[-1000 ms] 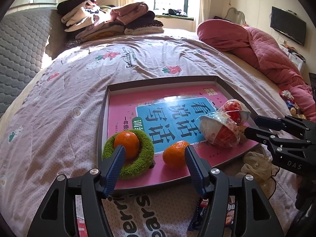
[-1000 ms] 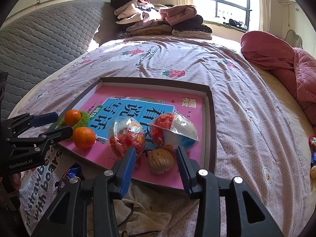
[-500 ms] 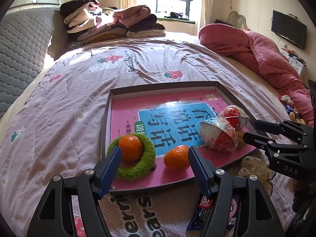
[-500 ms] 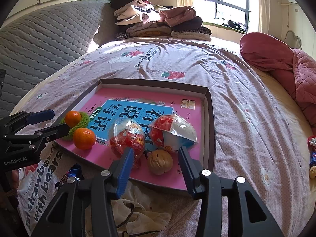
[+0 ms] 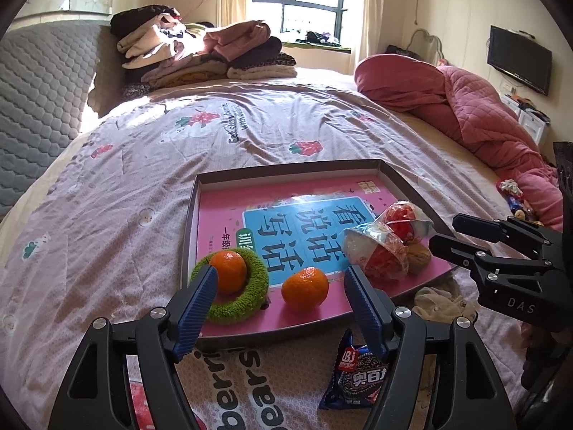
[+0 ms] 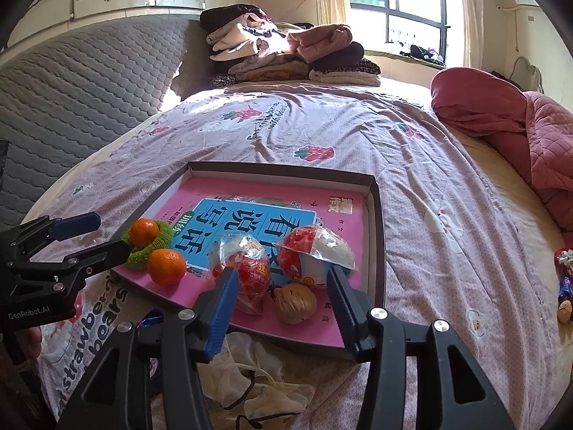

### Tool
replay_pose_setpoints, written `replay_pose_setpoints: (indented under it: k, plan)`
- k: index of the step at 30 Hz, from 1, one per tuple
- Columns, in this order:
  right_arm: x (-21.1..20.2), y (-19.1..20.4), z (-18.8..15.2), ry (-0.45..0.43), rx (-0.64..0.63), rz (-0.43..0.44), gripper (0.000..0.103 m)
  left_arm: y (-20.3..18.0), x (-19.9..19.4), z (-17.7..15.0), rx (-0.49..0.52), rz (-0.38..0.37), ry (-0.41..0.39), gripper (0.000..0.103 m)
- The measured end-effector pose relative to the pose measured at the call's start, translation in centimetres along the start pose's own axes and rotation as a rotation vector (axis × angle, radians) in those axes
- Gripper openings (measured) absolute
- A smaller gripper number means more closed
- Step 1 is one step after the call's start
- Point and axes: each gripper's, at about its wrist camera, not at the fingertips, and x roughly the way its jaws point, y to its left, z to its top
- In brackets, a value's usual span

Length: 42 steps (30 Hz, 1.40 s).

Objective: Organize objects
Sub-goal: 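Withdraw both tools from the tray toward the cookie pack and mesh bag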

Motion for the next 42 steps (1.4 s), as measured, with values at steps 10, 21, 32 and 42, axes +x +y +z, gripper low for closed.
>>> replay_pose_setpoints:
  k: [10,21,32,42]
  plan:
    - [-3.3,1.2,0.2,-0.064,-0.017,0.005,0.051,-0.5,-2.9,-0.3,-0.009,0.014,-0.04,0.074]
    - [-6.9,2.2,-0.1,-0.133,-0.014,0.019,0.051,-1.0,-5.8,-1.3,-0.023,0.029,-0.08,0.074]
    - [-9.1,1.8,-2.3,-0.151,-0.003,0.025,0.051,-1.6,-7.3,-3.4,-0.031,0.014,-0.081,0.075]
    - [-9.8,2.0,-4.2,-0.133,0.001,0.024,0.051,-2.5,-8.5,-5.2,-0.016,0.001,-0.066,0.075]
